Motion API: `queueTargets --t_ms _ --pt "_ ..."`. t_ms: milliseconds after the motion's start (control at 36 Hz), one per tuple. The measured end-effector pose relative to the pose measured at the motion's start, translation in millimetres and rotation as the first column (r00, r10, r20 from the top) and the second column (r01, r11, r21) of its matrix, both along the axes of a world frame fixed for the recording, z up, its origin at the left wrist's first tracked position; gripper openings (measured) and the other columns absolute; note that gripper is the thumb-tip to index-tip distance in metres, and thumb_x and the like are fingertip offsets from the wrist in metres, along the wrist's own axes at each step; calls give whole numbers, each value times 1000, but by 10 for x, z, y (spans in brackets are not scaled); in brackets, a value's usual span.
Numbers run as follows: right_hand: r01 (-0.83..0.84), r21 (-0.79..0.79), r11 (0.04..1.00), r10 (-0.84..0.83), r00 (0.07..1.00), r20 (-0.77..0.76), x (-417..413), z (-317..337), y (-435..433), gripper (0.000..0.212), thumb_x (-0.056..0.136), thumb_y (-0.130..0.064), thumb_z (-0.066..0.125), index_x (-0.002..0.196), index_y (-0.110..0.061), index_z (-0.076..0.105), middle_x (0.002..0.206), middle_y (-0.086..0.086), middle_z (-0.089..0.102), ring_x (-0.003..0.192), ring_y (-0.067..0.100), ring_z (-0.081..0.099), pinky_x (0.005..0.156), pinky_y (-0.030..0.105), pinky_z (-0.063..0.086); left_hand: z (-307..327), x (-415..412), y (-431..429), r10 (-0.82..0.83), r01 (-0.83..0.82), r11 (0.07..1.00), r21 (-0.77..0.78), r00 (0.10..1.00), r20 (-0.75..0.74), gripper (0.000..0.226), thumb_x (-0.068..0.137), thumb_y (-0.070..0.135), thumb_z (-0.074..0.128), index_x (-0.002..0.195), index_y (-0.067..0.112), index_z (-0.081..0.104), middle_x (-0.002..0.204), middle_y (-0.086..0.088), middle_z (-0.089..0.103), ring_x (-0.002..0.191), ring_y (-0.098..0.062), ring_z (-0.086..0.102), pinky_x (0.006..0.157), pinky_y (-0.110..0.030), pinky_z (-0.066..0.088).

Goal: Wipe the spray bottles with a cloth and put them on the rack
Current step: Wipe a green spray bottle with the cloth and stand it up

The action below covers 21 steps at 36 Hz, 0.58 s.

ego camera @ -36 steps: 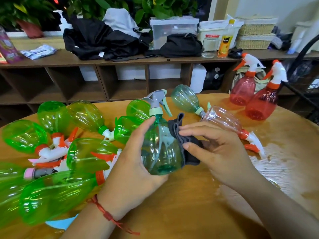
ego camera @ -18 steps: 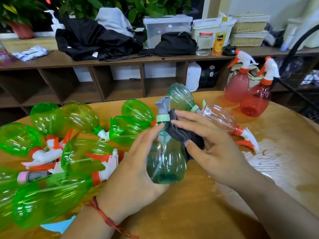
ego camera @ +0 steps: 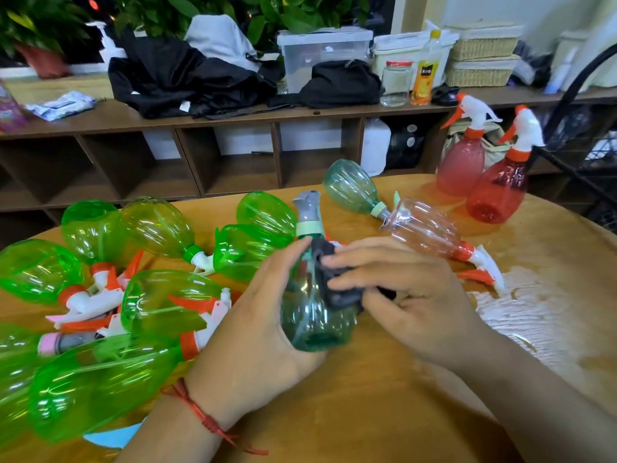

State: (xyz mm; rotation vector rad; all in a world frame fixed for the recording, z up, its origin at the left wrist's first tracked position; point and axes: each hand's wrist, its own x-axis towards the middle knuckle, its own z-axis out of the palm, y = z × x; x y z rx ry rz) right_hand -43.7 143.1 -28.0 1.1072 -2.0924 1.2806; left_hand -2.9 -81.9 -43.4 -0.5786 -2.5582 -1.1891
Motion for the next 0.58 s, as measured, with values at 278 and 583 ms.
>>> queueTargets --t_ms 278,583 --pt "-28 -9 1000 29 998 47 11 28 18 44 80 21 61 102 -9 83 120 -2 77 120 20 69 102 38 55 39 27 17 56 -62 989 132 997 54 118 66 33 102 160 45 32 153 19 53 132 -4 62 109 -34 54" --pt "-7 6 1000 7 999 -36 29 24 -10 42 79 20 63 102 -8 84 119 -1 77 119 18 70 101 36 55 63 32 22 31 -43 991 129 996 89 114 66 38 101 159 46 34 152 14 56 133 -9 62 109 -36 54"
